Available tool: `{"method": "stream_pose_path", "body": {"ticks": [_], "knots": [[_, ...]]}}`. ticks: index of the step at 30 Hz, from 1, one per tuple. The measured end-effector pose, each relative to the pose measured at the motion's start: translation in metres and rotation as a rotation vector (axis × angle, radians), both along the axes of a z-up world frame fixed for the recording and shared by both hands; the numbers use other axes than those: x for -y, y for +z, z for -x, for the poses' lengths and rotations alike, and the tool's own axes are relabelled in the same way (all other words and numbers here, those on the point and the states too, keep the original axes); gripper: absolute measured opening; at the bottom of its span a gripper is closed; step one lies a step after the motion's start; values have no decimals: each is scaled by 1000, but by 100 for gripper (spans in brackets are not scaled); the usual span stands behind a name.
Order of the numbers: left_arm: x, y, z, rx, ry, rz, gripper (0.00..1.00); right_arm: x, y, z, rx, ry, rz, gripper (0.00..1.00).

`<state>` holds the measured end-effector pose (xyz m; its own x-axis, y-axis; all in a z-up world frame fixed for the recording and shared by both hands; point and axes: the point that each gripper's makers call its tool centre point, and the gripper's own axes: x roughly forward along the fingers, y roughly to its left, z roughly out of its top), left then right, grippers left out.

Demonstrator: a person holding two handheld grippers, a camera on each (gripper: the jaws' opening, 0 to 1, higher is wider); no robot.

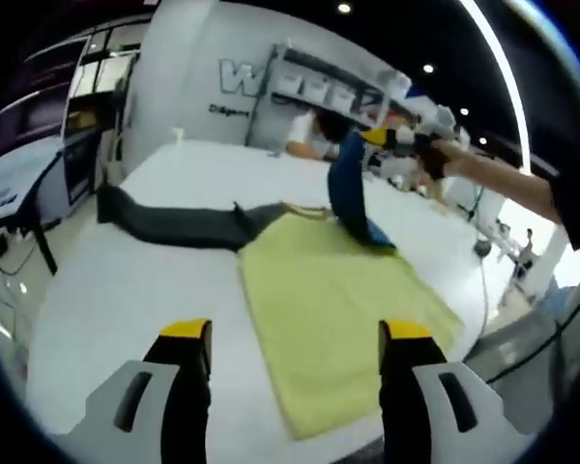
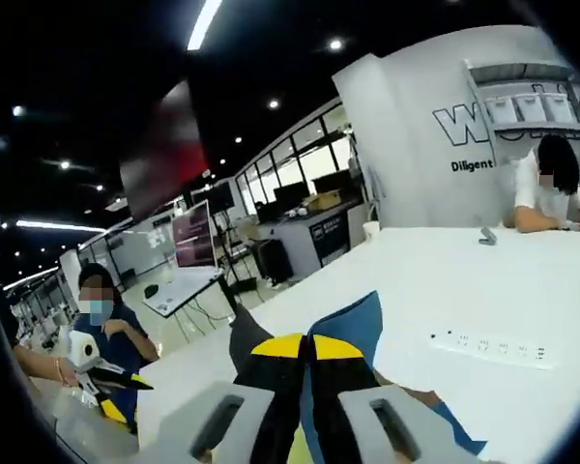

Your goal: Fold the garment on the visible template until the final outline fits inside the template.

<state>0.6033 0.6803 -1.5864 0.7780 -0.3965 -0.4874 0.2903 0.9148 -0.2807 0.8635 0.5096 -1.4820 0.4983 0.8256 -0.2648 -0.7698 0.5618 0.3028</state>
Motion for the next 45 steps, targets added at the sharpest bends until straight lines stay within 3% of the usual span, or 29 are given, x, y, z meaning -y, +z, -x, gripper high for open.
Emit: {"method": "stream_pose_path", "body": {"ticks": [4,7,11,18,21,25,33,37,41,45], "knots": [[-1,-2,1,-5,-2,-4,64,-9,-14,0,-29,14,17,0],[-4,-5,0,-6,1,-1,64,-27,-42,-5,-67,54,57,0],[-5,-8,-1,-14,18,8,63,-44,-71,4,-103,104,114,0],[-13,-11,2,-25,25,-5,63,-56,-105,17,-150,154,198,0],[-19,-12,3,-32,41,-1,63,-64,-114,20,-158,153,217,0],[-23,-13,6,-41,51,-4,63,-74,-123,17,-194,128,186,0],[-29,-15,6,-45,60,-11,62,-88,-151,38,-223,205,250,0],[-28,-15,6,-42,59,-11,62,-91,-148,52,-221,229,276,0],[-27,-17,7,-43,60,-7,62,-88,-146,49,-205,226,275,10],[-24,-18,8,-49,57,-5,62,-77,-145,50,-200,221,285,9]]}}
